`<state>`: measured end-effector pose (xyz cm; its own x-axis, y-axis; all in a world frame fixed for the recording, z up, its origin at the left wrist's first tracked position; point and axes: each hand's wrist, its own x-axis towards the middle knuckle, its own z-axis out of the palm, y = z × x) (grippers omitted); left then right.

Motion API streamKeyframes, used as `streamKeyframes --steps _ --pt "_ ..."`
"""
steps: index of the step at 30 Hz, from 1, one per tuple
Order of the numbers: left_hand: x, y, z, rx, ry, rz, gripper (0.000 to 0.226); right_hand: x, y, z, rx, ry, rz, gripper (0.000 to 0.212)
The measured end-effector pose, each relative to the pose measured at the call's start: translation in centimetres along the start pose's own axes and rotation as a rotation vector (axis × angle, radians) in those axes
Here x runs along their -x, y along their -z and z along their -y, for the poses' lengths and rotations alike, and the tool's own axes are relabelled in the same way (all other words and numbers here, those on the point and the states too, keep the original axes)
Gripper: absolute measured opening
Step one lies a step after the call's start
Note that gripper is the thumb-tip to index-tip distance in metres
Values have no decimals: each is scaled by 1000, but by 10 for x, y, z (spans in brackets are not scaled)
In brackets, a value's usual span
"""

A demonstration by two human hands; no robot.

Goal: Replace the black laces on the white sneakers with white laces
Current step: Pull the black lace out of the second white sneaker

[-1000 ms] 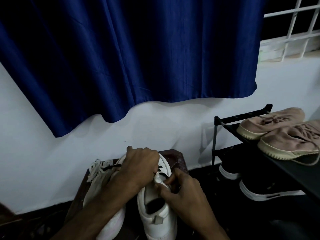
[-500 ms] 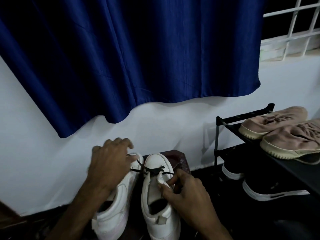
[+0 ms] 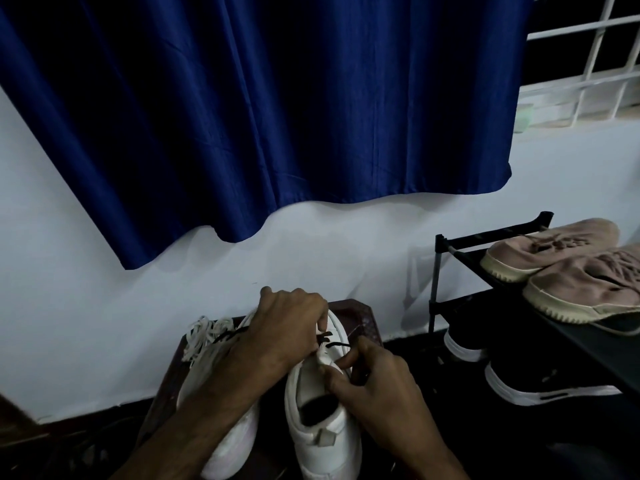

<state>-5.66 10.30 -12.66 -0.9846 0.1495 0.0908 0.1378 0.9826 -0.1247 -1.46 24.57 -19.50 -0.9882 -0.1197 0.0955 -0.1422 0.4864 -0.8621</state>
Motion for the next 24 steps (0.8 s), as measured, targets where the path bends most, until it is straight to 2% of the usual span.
streamKeyframes --steps 3,8,10,13,16,19,21,24 --pt "0 0 -3 -116 -46 -29 13 1 0 1 6 -3 1 46" --pt "14 4 -2 -287 -127 -118 22 2 2 4 74 7 -4 34" --pt "17 5 9 -286 -86 -195 19 3 3 5 100 14 -7 32" --pt "21 3 20 -190 31 -284 35 5 4 7 121 11 -10 31" --pt "34 0 19 -214 180 -250 24 6 5 11 165 12 -12 32" --pt "38 3 35 -219 320 -291 28 6 7 12 201 20 -22 34" --pt "42 8 51 -220 391 -224 24 6 7 11 207 17 -24 35" --pt "57 7 59 -11 410 -159 15 7 8 10 212 7 -27 36"
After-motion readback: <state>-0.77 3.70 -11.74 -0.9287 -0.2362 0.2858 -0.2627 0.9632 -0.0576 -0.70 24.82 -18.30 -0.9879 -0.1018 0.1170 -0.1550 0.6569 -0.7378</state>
